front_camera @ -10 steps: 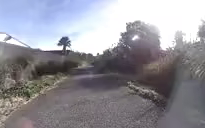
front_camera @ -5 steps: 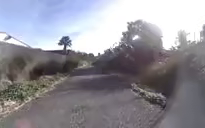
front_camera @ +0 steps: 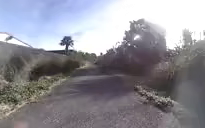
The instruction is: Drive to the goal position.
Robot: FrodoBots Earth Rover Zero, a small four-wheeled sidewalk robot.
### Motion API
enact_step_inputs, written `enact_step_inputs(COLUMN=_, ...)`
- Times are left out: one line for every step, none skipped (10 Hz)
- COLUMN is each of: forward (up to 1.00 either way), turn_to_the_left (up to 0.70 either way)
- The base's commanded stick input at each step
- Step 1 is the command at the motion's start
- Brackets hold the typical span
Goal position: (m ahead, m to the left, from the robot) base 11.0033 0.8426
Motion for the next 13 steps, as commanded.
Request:
enact_step_inputs(forward=0.44, turn_to_the_left=0.0)
enact_step_inputs(forward=0.44, turn_to_the_left=0.0)
enact_step_inputs(forward=0.44, turn_to_the_left=0.0)
enact_step_inputs(forward=0.44, turn_to_the_left=0.0)
enact_step_inputs(forward=0.44, turn_to_the_left=0.0)
enact_step_inputs(forward=0.44, turn_to_the_left=0.0)
enact_step_inputs(forward=0.44, turn_to_the_left=0.0)
enact_step_inputs(forward=0.44, turn_to_the_left=0.0)
enact_step_inputs(forward=0.44, turn_to_the_left=0.0)
enact_step_inputs(forward=0.44, turn_to_the_left=0.0)
enact_step_inputs(forward=0.44, turn_to_the_left=0.0)
enact_step_inputs(forward=0.44, turn_to_the_left=0.0)
enact_step_inputs(forward=0.44, turn_to_the_left=0.01)
